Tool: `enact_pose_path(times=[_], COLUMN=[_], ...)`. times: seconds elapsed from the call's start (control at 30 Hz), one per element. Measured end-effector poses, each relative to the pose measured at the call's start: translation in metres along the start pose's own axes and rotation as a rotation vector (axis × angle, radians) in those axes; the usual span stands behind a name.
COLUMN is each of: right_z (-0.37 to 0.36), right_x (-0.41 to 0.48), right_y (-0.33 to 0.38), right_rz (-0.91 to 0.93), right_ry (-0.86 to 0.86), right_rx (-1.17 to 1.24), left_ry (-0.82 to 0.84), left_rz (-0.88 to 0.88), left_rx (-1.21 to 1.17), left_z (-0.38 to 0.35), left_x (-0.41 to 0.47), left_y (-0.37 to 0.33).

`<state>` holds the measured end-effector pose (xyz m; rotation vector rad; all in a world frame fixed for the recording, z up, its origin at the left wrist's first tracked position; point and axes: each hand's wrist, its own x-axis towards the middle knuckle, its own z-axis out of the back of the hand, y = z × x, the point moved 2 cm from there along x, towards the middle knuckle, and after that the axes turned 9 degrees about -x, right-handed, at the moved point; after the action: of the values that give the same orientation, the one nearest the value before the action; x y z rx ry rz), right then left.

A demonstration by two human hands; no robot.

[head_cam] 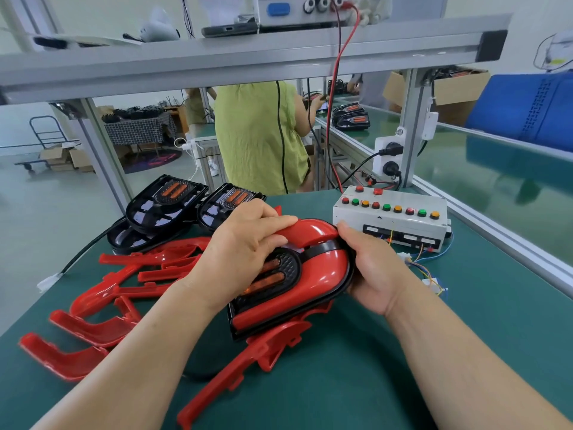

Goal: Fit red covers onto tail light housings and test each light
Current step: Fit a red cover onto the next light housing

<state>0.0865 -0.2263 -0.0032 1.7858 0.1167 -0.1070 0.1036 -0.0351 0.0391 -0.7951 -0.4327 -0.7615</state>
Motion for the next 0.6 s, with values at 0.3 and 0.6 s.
enact_pose_path(times=[0.3,0.6], right_z=[0.003,-0.003], right_x=[-0.001,-0.001], right_y=[0.002,0.003], right_rz=[-0.014,0.003], right_ry=[-0.042,-0.090], right_rx=[0.015,-0.053], left_ry=[0.007,0.011], left_rz=[0.022,0.031], left_rx=[-0.017,0.045], left_z=[0.002,0.002], left_x=[0.000,0.001], left_y=[-0.009,-0.020])
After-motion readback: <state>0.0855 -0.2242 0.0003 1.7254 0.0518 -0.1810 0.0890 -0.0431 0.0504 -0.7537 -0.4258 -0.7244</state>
